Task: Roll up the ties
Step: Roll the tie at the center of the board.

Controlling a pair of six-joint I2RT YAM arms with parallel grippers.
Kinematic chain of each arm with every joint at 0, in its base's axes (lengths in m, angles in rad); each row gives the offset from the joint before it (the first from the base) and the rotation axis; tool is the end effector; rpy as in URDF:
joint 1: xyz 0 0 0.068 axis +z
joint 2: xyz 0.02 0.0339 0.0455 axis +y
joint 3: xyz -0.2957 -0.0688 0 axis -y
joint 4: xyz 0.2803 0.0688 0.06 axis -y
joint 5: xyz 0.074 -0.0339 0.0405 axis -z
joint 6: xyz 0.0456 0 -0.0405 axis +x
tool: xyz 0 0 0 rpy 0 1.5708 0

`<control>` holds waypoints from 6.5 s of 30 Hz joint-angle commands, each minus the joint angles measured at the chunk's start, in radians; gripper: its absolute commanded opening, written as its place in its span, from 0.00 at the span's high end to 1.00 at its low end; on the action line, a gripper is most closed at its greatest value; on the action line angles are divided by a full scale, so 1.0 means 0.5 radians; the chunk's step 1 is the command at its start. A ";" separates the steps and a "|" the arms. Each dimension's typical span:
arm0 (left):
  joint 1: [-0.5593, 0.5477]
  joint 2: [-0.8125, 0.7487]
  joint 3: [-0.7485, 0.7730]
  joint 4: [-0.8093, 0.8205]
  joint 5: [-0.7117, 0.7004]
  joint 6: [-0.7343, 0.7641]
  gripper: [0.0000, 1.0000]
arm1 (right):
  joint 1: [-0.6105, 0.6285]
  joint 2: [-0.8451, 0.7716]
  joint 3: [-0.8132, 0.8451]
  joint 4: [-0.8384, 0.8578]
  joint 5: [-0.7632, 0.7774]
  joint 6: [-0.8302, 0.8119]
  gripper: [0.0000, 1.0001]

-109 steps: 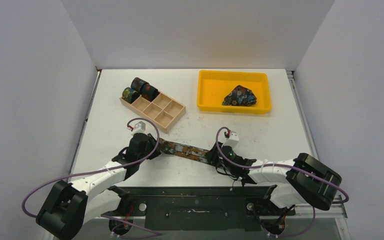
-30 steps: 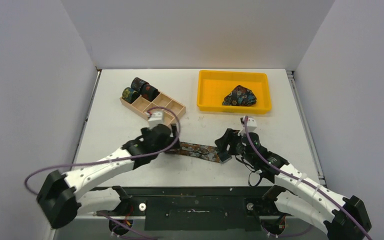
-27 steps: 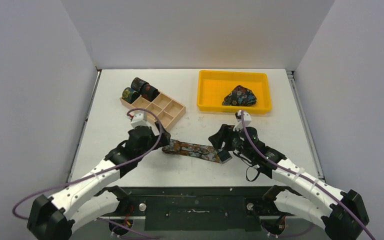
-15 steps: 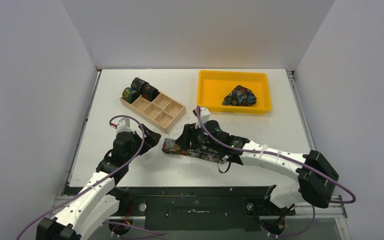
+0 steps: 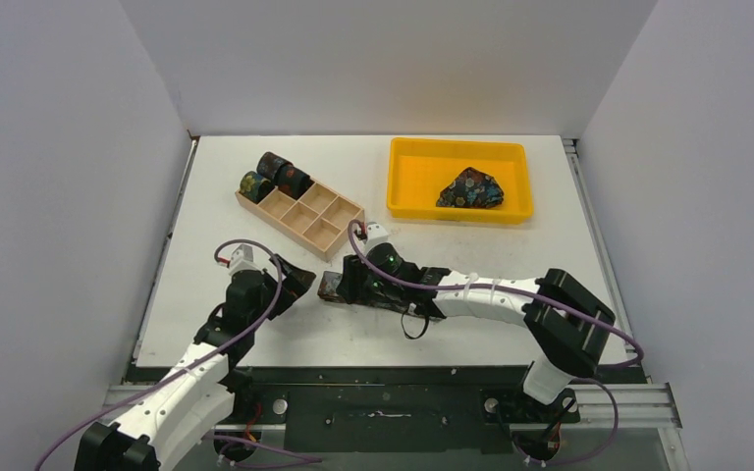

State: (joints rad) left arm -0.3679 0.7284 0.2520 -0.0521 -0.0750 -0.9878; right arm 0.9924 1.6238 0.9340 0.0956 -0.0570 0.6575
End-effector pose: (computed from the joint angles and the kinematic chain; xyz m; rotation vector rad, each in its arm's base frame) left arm 0.1684 -0.0612 0.1749 -0.7111 2.0659 -0.7226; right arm 0.2105 0.3272 0.2098 -0.4256 2.3049 0.9598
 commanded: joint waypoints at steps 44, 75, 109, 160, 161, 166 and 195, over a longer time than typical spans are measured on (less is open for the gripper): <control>-0.125 1.152 0.203 1.259 0.582 0.245 0.14 | -0.357 0.155 -0.396 0.336 -0.148 0.008 0.57; -0.289 1.463 0.018 1.883 0.493 0.429 0.75 | -0.410 0.108 -0.402 0.348 -0.290 0.026 0.55; -1.265 1.544 1.095 -0.335 -1.707 0.832 1.00 | -0.469 -1.068 -1.088 -0.045 0.240 0.087 0.41; -1.274 1.148 1.307 -0.564 -1.130 0.702 0.04 | -0.486 -1.637 -0.773 -0.610 0.441 -0.141 0.35; -1.180 1.012 1.198 -0.460 -0.967 0.699 0.04 | -0.485 -1.590 -0.729 -0.583 0.368 -0.167 0.36; -0.718 0.506 0.656 0.158 -0.265 0.557 0.04 | -0.383 -1.224 -0.536 -0.318 0.059 -0.163 0.40; -0.275 0.378 0.122 0.459 0.125 0.232 0.02 | -0.233 0.015 -0.059 -0.024 0.101 -0.134 0.52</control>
State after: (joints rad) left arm -0.5121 0.8932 0.3073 0.0971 -0.0448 -0.8619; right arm 0.8978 1.6329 0.9268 0.0303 -0.0227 0.5907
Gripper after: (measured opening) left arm 0.980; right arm 0.488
